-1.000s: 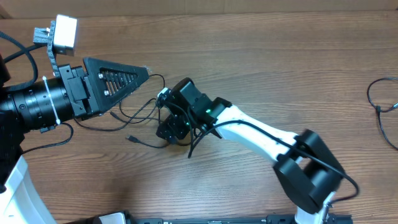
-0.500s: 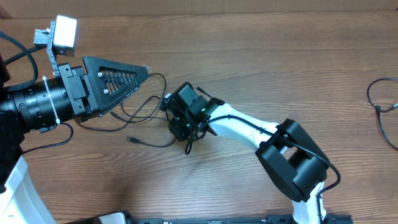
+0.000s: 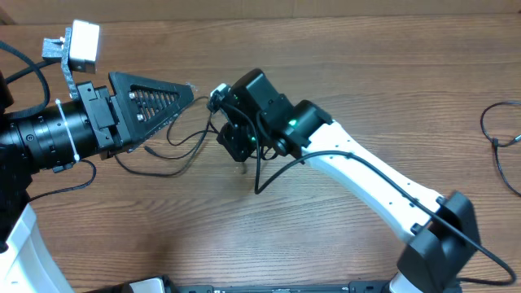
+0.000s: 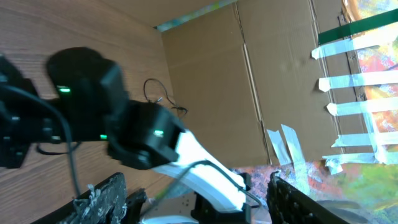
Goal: Untangle cables
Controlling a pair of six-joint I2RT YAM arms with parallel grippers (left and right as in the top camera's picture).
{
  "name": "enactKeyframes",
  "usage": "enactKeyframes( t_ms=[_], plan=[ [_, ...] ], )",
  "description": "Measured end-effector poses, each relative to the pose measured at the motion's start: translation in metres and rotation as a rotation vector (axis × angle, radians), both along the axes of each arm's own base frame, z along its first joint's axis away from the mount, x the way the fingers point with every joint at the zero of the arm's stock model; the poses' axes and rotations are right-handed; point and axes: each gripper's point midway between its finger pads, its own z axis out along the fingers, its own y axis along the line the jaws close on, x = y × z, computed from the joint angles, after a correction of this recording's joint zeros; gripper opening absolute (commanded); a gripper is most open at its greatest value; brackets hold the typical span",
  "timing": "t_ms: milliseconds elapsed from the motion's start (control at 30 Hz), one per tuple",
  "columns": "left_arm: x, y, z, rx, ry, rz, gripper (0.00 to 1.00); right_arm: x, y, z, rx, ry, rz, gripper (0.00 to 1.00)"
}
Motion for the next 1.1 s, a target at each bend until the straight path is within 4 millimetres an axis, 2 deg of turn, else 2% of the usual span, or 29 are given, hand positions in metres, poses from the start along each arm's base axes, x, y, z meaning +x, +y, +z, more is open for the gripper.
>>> enactKeyframes(
  t_ms=[67, 167, 200, 300, 400, 433, 467, 500, 567, 700, 900, 967, 1100],
  plan=[
    [0.000, 0.000, 0.000, 0.002, -0.004, -0.001, 0.72, 0.003, -0.005, 0.017, -0.006, -0.032, -0.022, 0.04],
    [0.000, 0.000, 0.000, 0.003, -0.006, -0.001, 0.72, 0.011, -0.014, 0.036, -0.023, -0.089, -0.076, 0.17],
    [0.000, 0.000, 0.000, 0.003, -0.006, -0.001, 0.72, 0.016, -0.018, 0.042, -0.035, -0.115, -0.101, 0.19],
    [0.000, 0.000, 0.000, 0.003, -0.006, -0.002, 0.72, 0.027, -0.033, 0.053, -0.089, -0.181, -0.169, 0.11],
    [0.000, 0.000, 0.000, 0.004, -0.007, -0.002, 0.72, 0.039, -0.055, 0.054, -0.171, -0.229, -0.278, 0.10],
    [0.000, 0.000, 0.000, 0.004, -0.008, -0.002, 0.73, 0.044, -0.063, 0.052, -0.202, -0.243, -0.315, 0.16],
    [0.000, 0.000, 0.000, 0.005, -0.010, -0.003, 0.73, 0.046, -0.069, 0.052, -0.219, -0.248, -0.345, 0.39],
    [0.000, 0.000, 0.000, 0.007, -0.013, -0.003, 0.73, 0.048, -0.072, 0.052, -0.225, -0.248, -0.366, 0.51],
    [0.000, 0.000, 0.000, 0.009, -0.017, -0.005, 0.73, 0.049, -0.076, 0.050, -0.236, -0.247, -0.368, 0.56],
    [0.000, 0.000, 0.000, 0.014, -0.028, -0.008, 0.73, 0.041, -0.068, 0.048, -0.210, -0.208, -0.310, 0.66],
    [0.000, 0.000, 0.000, 0.015, -0.030, -0.008, 0.73, 0.026, -0.052, 0.042, -0.156, -0.132, -0.219, 0.66],
    [0.000, 0.000, 0.000, 0.015, -0.030, -0.008, 0.73, 0.024, -0.047, 0.033, -0.155, -0.103, -0.199, 0.66],
    [0.000, 0.000, 0.000, 0.015, -0.030, -0.009, 0.73, 0.026, -0.039, -0.004, -0.205, -0.040, -0.163, 0.66]
  ],
)
